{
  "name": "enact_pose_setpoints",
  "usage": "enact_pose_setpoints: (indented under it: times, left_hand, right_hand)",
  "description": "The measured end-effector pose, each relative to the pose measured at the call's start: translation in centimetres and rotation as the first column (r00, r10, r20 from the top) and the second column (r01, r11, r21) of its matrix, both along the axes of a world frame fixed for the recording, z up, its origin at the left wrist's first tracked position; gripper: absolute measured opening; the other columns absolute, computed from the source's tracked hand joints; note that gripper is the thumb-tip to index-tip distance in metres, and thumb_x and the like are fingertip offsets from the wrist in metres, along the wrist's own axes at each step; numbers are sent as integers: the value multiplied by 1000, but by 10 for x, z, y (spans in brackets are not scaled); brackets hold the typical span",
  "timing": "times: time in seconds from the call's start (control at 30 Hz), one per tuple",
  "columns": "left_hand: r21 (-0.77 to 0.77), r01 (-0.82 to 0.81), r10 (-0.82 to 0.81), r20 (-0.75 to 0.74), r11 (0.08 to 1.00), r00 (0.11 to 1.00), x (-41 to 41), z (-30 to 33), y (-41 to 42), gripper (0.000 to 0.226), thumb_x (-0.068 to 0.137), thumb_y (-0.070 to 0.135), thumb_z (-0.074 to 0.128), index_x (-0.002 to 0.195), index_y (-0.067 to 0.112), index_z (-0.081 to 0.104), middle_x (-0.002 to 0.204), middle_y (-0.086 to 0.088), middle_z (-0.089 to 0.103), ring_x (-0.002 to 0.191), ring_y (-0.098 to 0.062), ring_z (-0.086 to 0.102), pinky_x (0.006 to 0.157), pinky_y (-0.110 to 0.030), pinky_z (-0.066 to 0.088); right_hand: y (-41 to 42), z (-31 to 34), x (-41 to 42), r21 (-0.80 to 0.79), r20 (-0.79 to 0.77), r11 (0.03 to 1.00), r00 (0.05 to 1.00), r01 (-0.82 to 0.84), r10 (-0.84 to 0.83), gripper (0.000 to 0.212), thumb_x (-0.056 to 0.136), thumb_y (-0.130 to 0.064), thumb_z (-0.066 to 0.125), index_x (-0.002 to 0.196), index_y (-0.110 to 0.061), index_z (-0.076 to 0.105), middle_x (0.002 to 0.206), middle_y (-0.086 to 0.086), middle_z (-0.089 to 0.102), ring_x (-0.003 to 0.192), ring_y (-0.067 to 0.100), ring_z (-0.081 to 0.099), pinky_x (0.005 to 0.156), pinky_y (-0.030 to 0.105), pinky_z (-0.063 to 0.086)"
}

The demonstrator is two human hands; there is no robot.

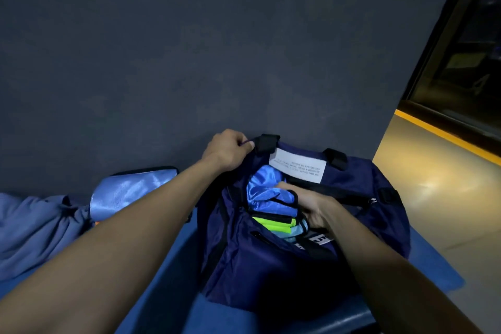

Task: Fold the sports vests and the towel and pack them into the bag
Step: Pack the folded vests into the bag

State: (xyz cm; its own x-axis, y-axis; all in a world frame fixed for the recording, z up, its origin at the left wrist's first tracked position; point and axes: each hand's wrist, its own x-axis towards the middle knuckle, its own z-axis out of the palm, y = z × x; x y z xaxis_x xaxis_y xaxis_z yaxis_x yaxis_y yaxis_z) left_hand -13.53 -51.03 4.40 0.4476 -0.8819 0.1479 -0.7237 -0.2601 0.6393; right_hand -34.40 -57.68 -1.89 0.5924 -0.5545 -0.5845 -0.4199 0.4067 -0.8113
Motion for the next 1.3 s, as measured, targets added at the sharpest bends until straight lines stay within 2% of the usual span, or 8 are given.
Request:
enact_pose_setpoints:
  times: [0.17, 0.33, 0.47, 0.67, 0.73, 0.87, 1.1, 1.3]
  left_hand:
    - [-362, 259, -148, 307, 896, 940, -24, 19, 15, 15, 91, 16, 65, 105, 22, 66, 99, 6, 64, 88, -13, 61, 86, -34, 51]
    - [437, 431, -578, 294, 790, 761, -54, 13, 12, 25, 102, 30, 53, 116, 21, 71, 115, -2, 72, 107, -22, 64, 97, -35, 49]
    - [485, 429, -574, 201, 762, 793, -48, 2, 15, 33, 106, 35, 44, 128, 27, 66, 124, 1, 68, 116, -22, 59, 106, -39, 43]
    - [549, 380, -567, 218, 745, 795, -54, -7, 22, 38, 107, 38, 38, 119, 16, 66, 111, -4, 67, 107, -25, 59, 98, -37, 45]
    - [558, 366, -560, 224, 745, 798, -60, -8, 23, 36, 108, 37, 38, 109, 15, 66, 105, -3, 64, 99, -22, 55, 90, -34, 42]
    - [542, 314, -515, 270, 780, 814, -65, -11, 23, 34, 109, 37, 34, 97, 16, 59, 122, -12, 64, 100, -25, 51, 87, -32, 37]
    - [541, 305, -530, 328, 784, 782, -65, -13, 23, 32, 102, 48, 46, 115, 29, 69, 122, -4, 66, 117, -29, 58, 88, -36, 44]
    - [521, 355, -529, 230, 776, 817, -57, -13, 33, 55, 93, 45, 61, 146, 34, 52, 141, -4, 60, 130, -27, 52, 107, -35, 43]
  right_hand:
    - [1, 4, 4, 37, -12, 999, 999, -39, 39, 31, 91, -43, 67, 93, -14, 76, 96, 11, 74, 77, 27, 71, 69, 44, 61]
    - [12, 12, 0, 26, -22, 999, 999, -28, 28, 40, 98, -44, 61, 95, -7, 74, 85, 14, 75, 65, 27, 73, 52, 40, 61]
    - [10, 9, -14, -88, -155, 990, 983, -113, 98, 71, 87, -73, 56, 127, -16, 69, 124, 16, 71, 105, 32, 70, 94, 47, 55]
    - [27, 29, -41, -149, -428, 905, 851, -398, 304, 119, 62, -105, 24, 129, -16, 66, 85, 5, 72, 59, 11, 55, 57, 21, 44]
    - [40, 36, -49, -162, -516, 866, 789, -473, 334, 106, 77, -95, 25, 139, -16, 56, 69, -4, 56, 53, 8, 44, 52, 21, 37]
    - [58, 42, -59, -261, -746, 567, 536, -781, 395, 39, 100, -47, 52, 129, -23, 61, 136, -5, 62, 114, 18, 61, 92, 26, 48]
    - [68, 76, -69, -146, -675, 394, 382, -908, 631, 33, 105, -24, 49, 134, -22, 65, 138, -7, 64, 120, 8, 57, 108, 26, 41]
    - [19, 62, -40, -418, -515, 844, 853, -336, 84, 65, 103, -60, 40, 110, -4, 72, 114, 16, 73, 104, 31, 70, 80, 34, 54]
